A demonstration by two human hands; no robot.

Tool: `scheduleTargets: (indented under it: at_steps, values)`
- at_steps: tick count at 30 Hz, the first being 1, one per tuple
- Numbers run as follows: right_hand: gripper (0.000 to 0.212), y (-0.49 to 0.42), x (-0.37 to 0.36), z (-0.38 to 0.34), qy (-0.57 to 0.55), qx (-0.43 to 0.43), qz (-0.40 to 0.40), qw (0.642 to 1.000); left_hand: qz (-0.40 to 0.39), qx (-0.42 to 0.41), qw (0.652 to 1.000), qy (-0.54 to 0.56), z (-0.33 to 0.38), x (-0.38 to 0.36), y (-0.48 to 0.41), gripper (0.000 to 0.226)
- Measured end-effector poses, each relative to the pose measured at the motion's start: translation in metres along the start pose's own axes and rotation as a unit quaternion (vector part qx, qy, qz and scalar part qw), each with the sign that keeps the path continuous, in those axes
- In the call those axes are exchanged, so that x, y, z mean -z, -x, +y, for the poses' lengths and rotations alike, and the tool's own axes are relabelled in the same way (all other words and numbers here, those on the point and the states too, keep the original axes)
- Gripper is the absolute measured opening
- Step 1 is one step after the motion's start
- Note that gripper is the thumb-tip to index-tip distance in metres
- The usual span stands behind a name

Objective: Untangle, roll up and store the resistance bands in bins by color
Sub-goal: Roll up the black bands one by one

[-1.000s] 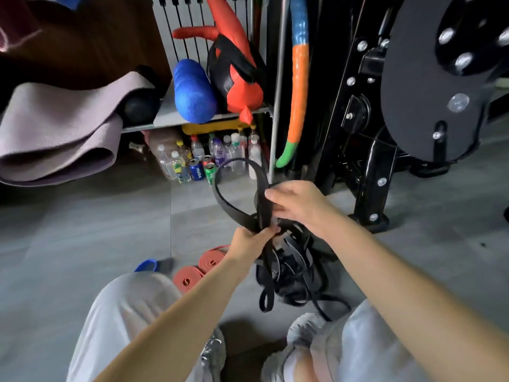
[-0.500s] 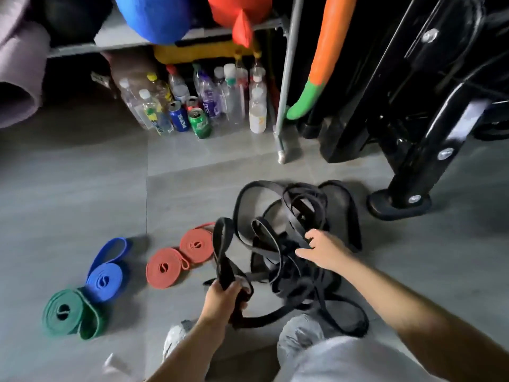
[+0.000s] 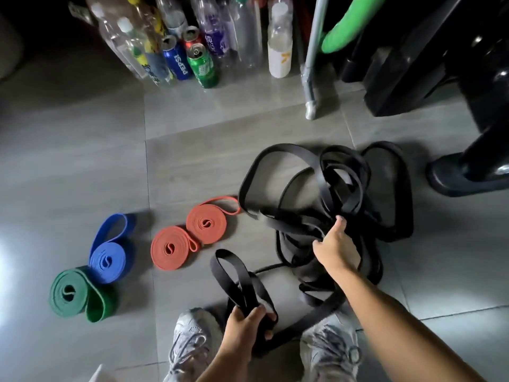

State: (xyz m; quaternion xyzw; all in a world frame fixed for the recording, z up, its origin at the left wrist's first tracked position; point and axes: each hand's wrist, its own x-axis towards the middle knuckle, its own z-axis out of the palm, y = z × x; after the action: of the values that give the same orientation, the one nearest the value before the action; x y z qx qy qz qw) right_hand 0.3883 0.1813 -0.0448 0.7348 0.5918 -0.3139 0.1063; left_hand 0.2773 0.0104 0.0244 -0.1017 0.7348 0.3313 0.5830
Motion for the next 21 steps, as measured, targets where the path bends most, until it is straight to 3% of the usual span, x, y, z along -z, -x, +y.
scheduleTargets:
  at_steps: [3,6,10,13,16,19,21]
  values:
    - [0.057,-0.008,0.056,-0.014,-0.174,0.015,0.01,0.985,-0.007,-0.006,1.0,-0.018,0.002,-0.005,-0.001,0.019]
    - [0.015,-0.005,0.137,-0.034,-0.289,0.031,0.041,0.956,-0.024,-0.034,0.999,-0.027,0.011,-0.011,0.007,0.017]
    - [0.022,0.036,0.241,-0.067,-0.335,0.068,0.076,0.937,-0.03,-0.07,0.996,-0.041,0.029,-0.017,0.026,0.016]
    - [0.026,0.075,0.31,-0.084,-0.396,0.122,0.123,0.902,-0.024,-0.108,0.992,-0.057,0.043,-0.017,0.039,0.011]
    - [0.014,0.11,0.355,-0.092,-0.468,0.166,0.12,0.86,-0.019,-0.17,0.971,-0.169,0.051,-0.015,0.047,0.02]
    - [0.023,0.126,0.381,-0.093,-0.544,0.188,0.108,0.811,-0.026,-0.189,0.936,-0.297,0.04,-0.008,0.049,0.01]
    - [0.022,0.133,0.392,-0.094,-0.562,0.206,0.095,0.795,-0.032,-0.2,0.904,-0.377,0.023,0.001,0.046,0.016]
